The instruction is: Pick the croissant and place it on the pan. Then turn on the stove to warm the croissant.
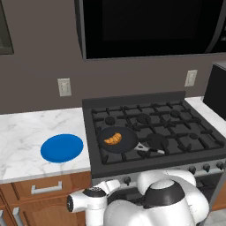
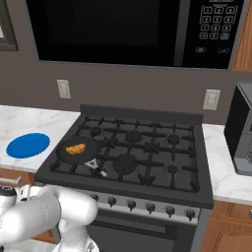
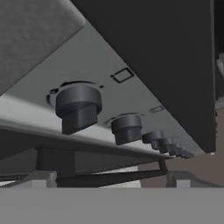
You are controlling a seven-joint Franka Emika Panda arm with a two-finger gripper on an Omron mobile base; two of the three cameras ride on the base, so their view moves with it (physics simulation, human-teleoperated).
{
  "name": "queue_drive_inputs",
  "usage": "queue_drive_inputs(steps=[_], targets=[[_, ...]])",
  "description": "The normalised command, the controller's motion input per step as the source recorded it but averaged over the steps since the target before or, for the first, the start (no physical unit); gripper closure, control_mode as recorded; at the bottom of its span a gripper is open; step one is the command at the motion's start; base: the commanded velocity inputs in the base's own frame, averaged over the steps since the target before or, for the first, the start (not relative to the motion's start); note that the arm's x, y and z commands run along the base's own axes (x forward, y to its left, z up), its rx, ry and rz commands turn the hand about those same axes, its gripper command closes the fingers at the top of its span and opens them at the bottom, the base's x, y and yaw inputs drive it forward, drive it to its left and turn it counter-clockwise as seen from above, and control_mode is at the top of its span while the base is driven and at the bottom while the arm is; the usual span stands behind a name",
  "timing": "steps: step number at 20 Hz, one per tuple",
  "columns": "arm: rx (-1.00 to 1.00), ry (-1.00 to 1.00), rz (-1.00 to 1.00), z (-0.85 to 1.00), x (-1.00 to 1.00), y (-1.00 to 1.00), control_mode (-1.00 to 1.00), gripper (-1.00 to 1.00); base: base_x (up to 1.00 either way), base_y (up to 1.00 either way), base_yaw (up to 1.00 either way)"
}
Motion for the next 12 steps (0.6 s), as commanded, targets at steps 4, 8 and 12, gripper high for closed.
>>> queue_drive_inputs(steps=[4,8,12], targets=[[-0.11,-0.09,0.12,0.0,0.0,-0.07,-1.0,-1.0,0.0,0.0,0.0],[-0.1,-0.11,0.2,0.0,-0.01,-0.13,-1.0,-1.0,0.0,0.0,0.0],[-0.03,-0.01,0.21,0.0,-0.01,-0.13,-1.0,-1.0,0.0,0.0,0.0]])
